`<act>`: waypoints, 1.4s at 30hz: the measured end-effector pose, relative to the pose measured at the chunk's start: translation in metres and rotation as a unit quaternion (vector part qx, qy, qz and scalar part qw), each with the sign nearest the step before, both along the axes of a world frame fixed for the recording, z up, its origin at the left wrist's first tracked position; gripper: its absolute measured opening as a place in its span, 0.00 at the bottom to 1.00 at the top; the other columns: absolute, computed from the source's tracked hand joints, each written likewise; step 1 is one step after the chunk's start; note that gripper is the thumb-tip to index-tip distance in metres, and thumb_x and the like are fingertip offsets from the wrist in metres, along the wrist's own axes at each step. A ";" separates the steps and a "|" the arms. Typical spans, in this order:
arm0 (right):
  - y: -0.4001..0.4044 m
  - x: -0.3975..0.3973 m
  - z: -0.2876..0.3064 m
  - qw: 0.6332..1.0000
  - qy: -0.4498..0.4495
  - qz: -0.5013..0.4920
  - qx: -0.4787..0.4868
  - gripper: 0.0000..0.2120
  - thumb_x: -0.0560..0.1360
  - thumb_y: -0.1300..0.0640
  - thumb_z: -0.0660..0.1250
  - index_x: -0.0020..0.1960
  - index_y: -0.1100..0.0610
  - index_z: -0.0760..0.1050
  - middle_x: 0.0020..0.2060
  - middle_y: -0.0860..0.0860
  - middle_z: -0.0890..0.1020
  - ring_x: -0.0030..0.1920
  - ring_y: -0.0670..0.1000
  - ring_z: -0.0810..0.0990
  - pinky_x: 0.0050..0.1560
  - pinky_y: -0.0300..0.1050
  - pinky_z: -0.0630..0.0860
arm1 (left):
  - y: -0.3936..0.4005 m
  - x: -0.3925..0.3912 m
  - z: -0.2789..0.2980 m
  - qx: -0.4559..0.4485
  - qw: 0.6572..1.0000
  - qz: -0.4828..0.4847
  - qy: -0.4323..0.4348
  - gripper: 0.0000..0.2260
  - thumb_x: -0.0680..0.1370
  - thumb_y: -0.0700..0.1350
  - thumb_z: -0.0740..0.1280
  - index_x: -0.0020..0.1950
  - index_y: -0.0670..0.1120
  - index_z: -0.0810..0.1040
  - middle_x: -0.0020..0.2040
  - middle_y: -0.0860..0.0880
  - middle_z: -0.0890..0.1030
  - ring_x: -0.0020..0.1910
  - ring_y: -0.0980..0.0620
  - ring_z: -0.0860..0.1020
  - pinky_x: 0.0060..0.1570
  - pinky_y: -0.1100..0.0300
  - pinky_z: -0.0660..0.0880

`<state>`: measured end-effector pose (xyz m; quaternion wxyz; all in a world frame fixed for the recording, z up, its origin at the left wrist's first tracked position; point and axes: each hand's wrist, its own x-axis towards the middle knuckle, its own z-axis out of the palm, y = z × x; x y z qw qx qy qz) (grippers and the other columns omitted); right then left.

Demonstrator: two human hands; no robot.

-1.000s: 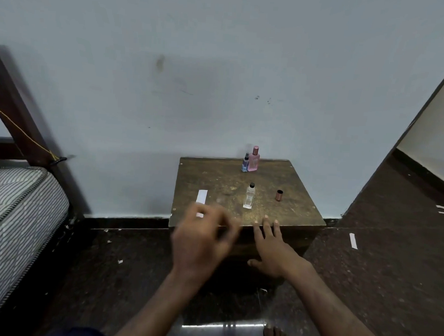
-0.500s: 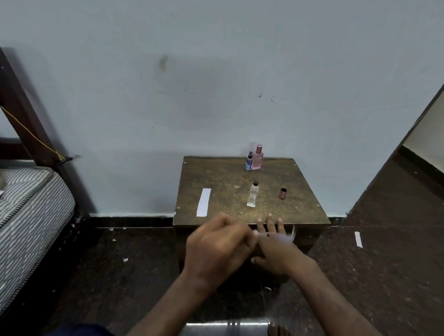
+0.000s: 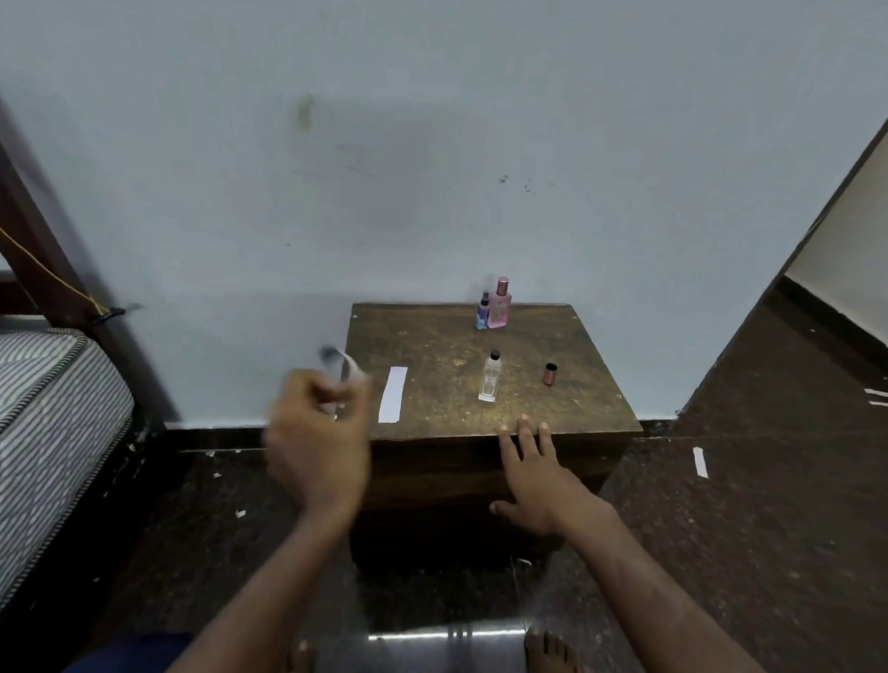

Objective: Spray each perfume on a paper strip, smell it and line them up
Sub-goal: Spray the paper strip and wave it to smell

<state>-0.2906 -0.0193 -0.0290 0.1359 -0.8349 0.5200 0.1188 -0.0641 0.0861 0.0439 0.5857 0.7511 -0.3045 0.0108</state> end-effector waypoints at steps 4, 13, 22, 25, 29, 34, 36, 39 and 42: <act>-0.011 0.004 -0.016 1.000 -0.007 -0.006 0.001 0.53 0.77 0.39 0.70 0.85 0.52 0.38 0.83 0.60 0.35 0.79 0.67 0.28 0.77 0.74 0.60 | 0.025 -0.065 -0.001 -0.093 0.891 -0.311 -0.318 0.11 0.77 0.50 0.78 0.39 0.50 0.80 0.37 0.55 0.81 0.34 0.54 0.78 0.32 0.59 0.74; 0.006 0.005 0.006 1.000 0.010 -0.016 0.016 0.52 0.80 0.44 0.70 0.84 0.57 0.34 0.82 0.60 0.32 0.80 0.67 0.31 0.77 0.67 0.64 | -0.007 -0.017 0.031 -0.152 0.802 -0.480 0.323 0.19 0.72 0.41 0.78 0.50 0.48 0.68 0.36 0.56 0.79 0.35 0.57 0.77 0.35 0.64 0.75; 0.009 0.008 0.007 1.000 0.026 -0.006 0.005 0.53 0.79 0.44 0.71 0.84 0.56 0.34 0.82 0.59 0.31 0.80 0.66 0.30 0.77 0.66 0.64 | -0.009 -0.033 0.002 -0.011 0.830 -0.397 0.393 0.22 0.68 0.49 0.83 0.56 0.47 0.78 0.46 0.54 0.83 0.48 0.55 0.82 0.48 0.58 0.80; 0.006 0.009 0.009 1.000 0.027 -0.005 0.009 0.52 0.80 0.43 0.70 0.84 0.57 0.34 0.82 0.60 0.32 0.80 0.67 0.31 0.77 0.67 0.64 | -0.014 -0.028 0.025 -0.140 0.785 -0.502 0.336 0.15 0.74 0.37 0.76 0.43 0.51 0.72 0.35 0.56 0.77 0.35 0.59 0.77 0.32 0.68 0.74; 0.009 0.009 0.007 1.000 0.028 -0.002 0.012 0.52 0.80 0.44 0.70 0.84 0.57 0.33 0.81 0.60 0.31 0.80 0.67 0.30 0.78 0.66 0.63 | -0.002 -0.026 0.002 0.005 0.862 -0.296 0.412 0.18 0.72 0.47 0.81 0.59 0.46 0.82 0.54 0.46 0.86 0.53 0.47 0.85 0.43 0.57 0.81; 0.004 0.008 0.008 0.999 0.029 -0.004 0.015 0.52 0.80 0.43 0.70 0.84 0.57 0.34 0.82 0.60 0.32 0.80 0.67 0.31 0.78 0.67 0.62 | -0.010 -0.024 0.028 -0.153 0.754 -0.510 0.386 0.20 0.68 0.42 0.78 0.53 0.46 0.71 0.35 0.55 0.77 0.33 0.58 0.75 0.31 0.67 0.73; 0.006 0.009 0.010 0.999 0.035 -0.004 0.019 0.52 0.80 0.43 0.70 0.84 0.56 0.34 0.82 0.60 0.32 0.80 0.67 0.31 0.78 0.66 0.62 | -0.010 -0.016 0.015 -0.059 0.829 -0.391 0.394 0.28 0.67 0.45 0.83 0.62 0.39 0.76 0.48 0.51 0.84 0.47 0.50 0.84 0.40 0.61 0.82; 0.010 0.010 0.010 0.999 0.033 -0.008 0.016 0.52 0.80 0.44 0.70 0.84 0.56 0.33 0.82 0.59 0.31 0.80 0.66 0.30 0.78 0.66 0.63 | -0.001 -0.024 0.005 0.039 0.838 -0.334 0.429 0.34 0.66 0.52 0.84 0.68 0.42 0.79 0.53 0.47 0.85 0.51 0.49 0.85 0.49 0.54 0.82; 0.007 0.008 0.011 0.999 0.033 -0.001 0.012 0.52 0.80 0.43 0.70 0.84 0.56 0.34 0.82 0.59 0.32 0.81 0.66 0.31 0.78 0.66 0.63 | -0.009 -0.025 0.021 -0.101 0.750 -0.490 0.433 0.25 0.66 0.46 0.81 0.56 0.47 0.73 0.39 0.48 0.68 0.30 0.60 0.74 0.32 0.62 0.65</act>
